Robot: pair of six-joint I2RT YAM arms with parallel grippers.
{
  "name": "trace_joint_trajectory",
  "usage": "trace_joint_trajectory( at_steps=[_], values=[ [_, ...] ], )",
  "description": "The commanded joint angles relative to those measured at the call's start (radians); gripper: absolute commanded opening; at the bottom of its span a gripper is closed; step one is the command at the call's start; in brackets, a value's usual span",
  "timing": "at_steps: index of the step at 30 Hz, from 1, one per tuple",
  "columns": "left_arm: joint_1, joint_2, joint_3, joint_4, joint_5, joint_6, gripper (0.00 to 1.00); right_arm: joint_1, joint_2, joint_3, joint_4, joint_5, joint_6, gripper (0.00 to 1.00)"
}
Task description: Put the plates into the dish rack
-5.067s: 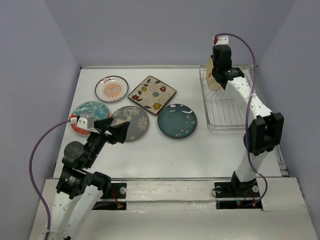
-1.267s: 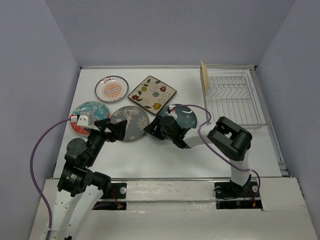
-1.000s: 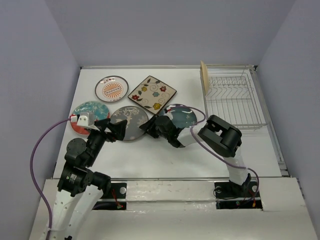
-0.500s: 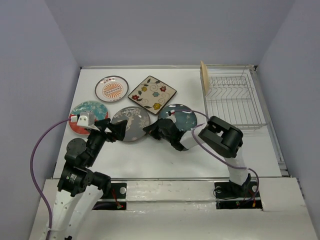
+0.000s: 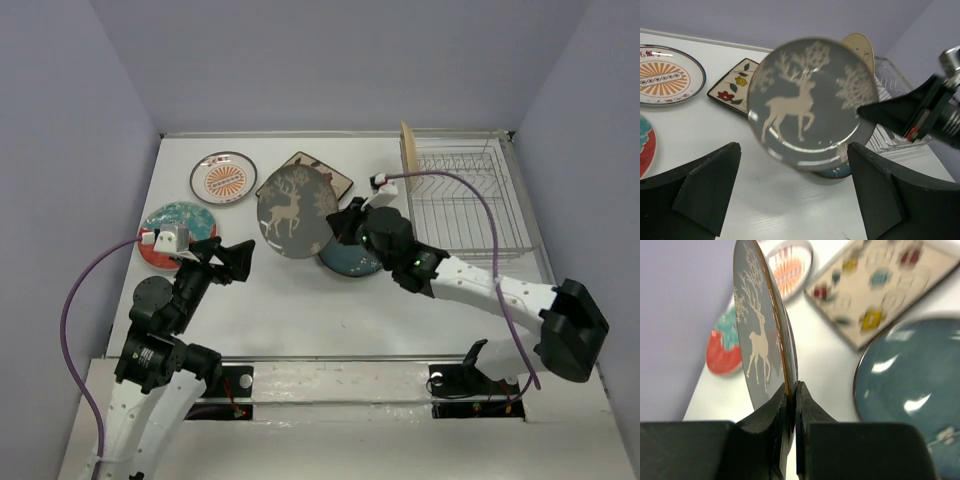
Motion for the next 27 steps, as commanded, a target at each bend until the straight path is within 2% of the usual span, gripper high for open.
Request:
trace_joint_trajectory(
  at_steps=[1,6,12,20,27],
  values=[
    [0.005,-0.002,0.038,0.037,0.017,0.001,0.99,-0.148,-0.175,0.202,0.024,0.166,-0.289,0.07],
    [0.005,-0.007,0.037,0.04,0.025,0.001,0.99,-0.357,-0.198,0.439,-0.078,0.265,-0.513,0.07],
    [0.0,-0.015,0.035,0.04,0.031,0.001,0.99,-0.582,-0.114,0.607,-0.122,0.306,-0.684,0.07],
    [-0.012,-0.024,0.035,0.04,0.029,0.0,0.99,-0.685,0.093,0.739,-0.122,0.257,-0.903,0.07],
    [-0.017,-0.033,0.034,0.039,0.025,0.0,0.99,-0.694,0.199,0.759,-0.168,0.219,-0.923,0.07]
  ],
)
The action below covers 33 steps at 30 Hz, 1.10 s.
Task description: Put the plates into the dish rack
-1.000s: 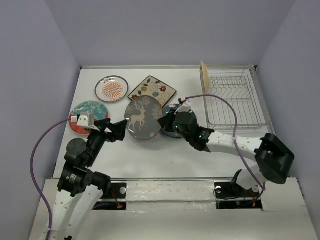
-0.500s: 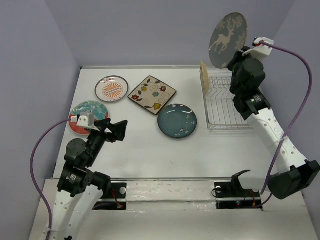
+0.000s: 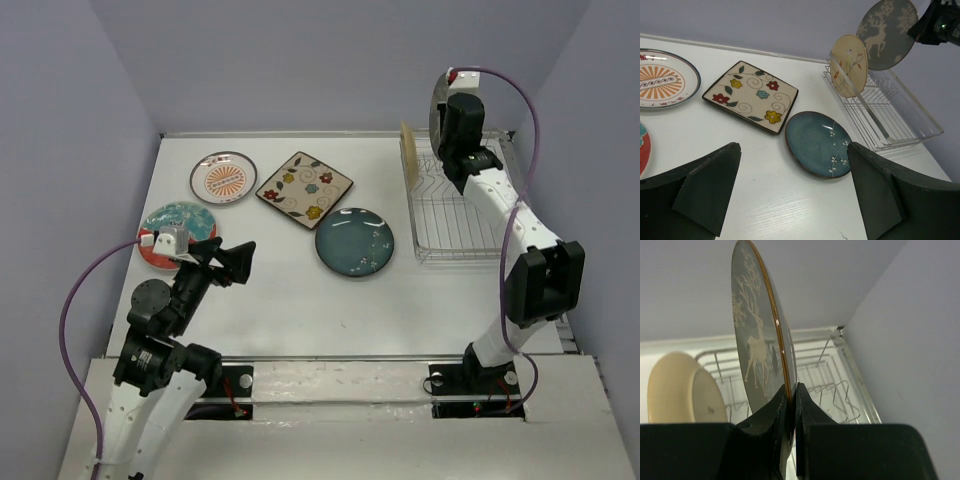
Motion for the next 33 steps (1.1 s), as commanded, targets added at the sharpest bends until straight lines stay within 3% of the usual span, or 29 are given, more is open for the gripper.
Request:
trace_joint_trajectory(
  at_steps=[1,27,30,31,33],
  values=[
    [-0.007,-0.016,0.034,0.038,0.014,0.0,0.99,-0.001,-0.031,0.078,0.112,-0.031,-0.025,0.07],
    [-0.008,-0.014,0.034,0.038,0.008,-0.002,0.99,-0.001,-0.044,-0.222,0.126,-0.023,0.185,0.07],
    [-0.007,-0.009,0.032,0.036,0.006,-0.004,0.99,-0.001,-0.054,-0.234,0.111,-0.002,0.234,0.18],
    [-0.007,-0.006,0.034,0.036,0.006,-0.004,0.99,-0.001,-0.056,-0.229,0.094,0.007,0.251,0.29],
    [-0.007,-0.003,0.034,0.036,0.005,-0.004,0.99,-0.001,-0.053,-0.211,0.034,0.018,0.269,0.39]
  ],
)
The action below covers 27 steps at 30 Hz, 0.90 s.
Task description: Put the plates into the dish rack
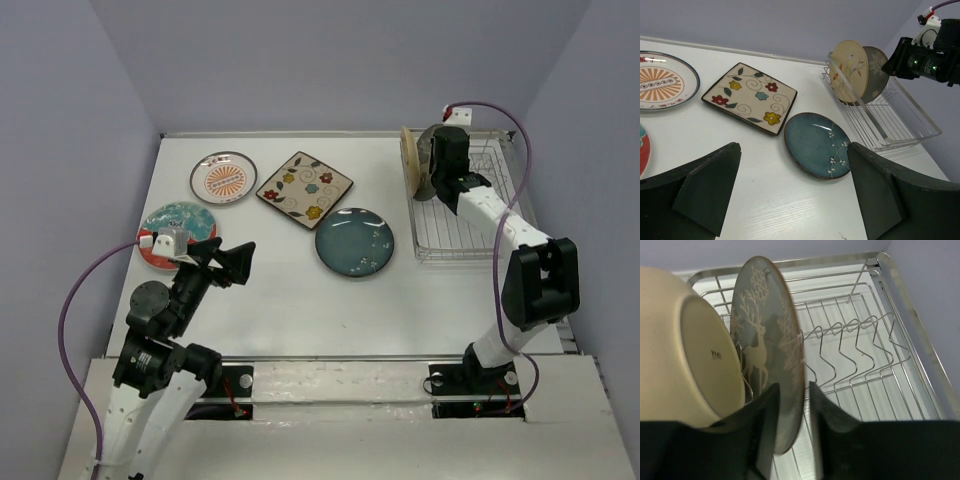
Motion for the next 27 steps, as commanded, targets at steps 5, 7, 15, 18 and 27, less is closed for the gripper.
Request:
trace_joint_trajectory(
  at_steps=[5,7,15,18,27],
  values=[
    [-0.004,0.005,0.034,0.037,0.005,-0.004,0.99,-0.005,-0.109,0.072,-0.025,0.083,0.11,0.72],
    [-0.003,0.004,0.034,0.037,0.005,-0.004,0.99,-0.005,-0.132,0.083,-0.066,0.072,0.133,0.79],
    [-0.003,0.015,0.035,0.035,0.009,-0.004,0.99,0.13,-0.375,-0.156,-0.088,-0.157,0.454,0.82],
    [-0.004,0.015,0.035,0.035,0.006,-0.004,0.99,0.256,-0.46,-0.296,0.008,-0.134,0.622,0.76],
    [-0.003,0.019,0.035,0.035,0.01,-0.004,0.99,0.59,-0.564,-0.706,0.199,0.122,1.148,0.44]
  ],
)
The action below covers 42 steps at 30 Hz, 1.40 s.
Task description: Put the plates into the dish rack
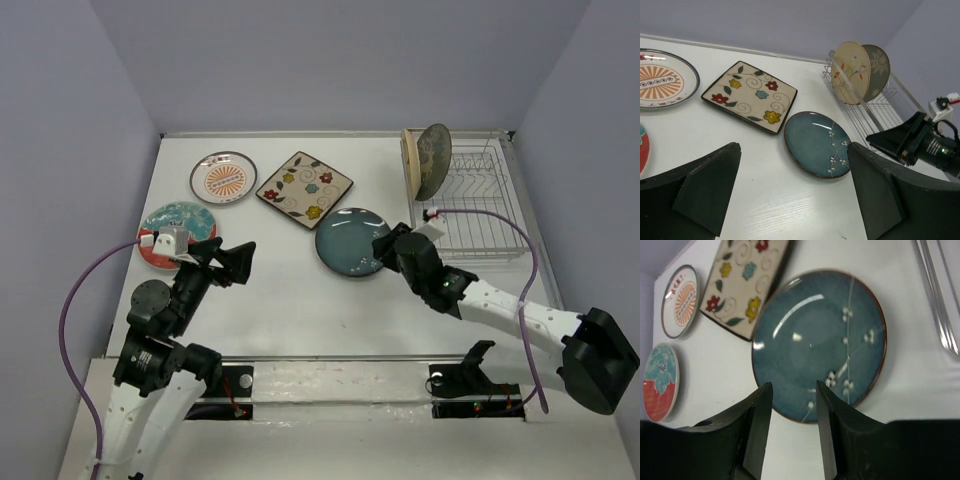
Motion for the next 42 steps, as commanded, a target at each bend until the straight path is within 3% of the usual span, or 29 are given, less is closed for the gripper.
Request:
trace_joint_trajectory(
  at_steps=[1,4,9,23,29,30,34,39,42],
  values=[
    [-0.003,0.012,0.035,0.036,0.012,-0.001,0.99,0.098,-0.027,-0.133,0.121,0.194,0.352,0.42],
    [-0.003,0.01,0.037,0.036,0.012,-0.001,0.99,0.121,-0.002,-0.215,0.133,0.213,0.558,0.41],
    [-0.004,0.009,0.035,0.039,0.023,-0.001,0.99,0.134,0.106,-0.341,0.255,0.215,0.754,0.52],
    [-0.024,0.009,0.034,0.042,0.029,0.002,0.99,0.134,0.424,-0.329,0.599,0.238,0.871,0.53],
    [-0.027,0.01,0.035,0.04,0.029,0.002,0.99,0.134,0.626,-0.304,0.791,0.219,0.903,0.42],
    [-0.029,0.012,0.035,0.039,0.03,0.002,0.99,0.134,0.645,-0.304,0.811,0.21,0.906,0.3],
    [-0.029,0.014,0.037,0.037,0.032,0.003,0.99,0.144,0.664,-0.327,0.879,0.218,0.893,0.07],
    [-0.03,0.015,0.037,0.039,0.033,0.003,0.99,0.226,0.521,-0.344,0.768,0.282,0.787,0.07],
    [-0.029,0.014,0.035,0.037,0.029,0.002,0.99,0.326,0.366,-0.278,0.522,0.381,0.649,0.07]
  ],
)
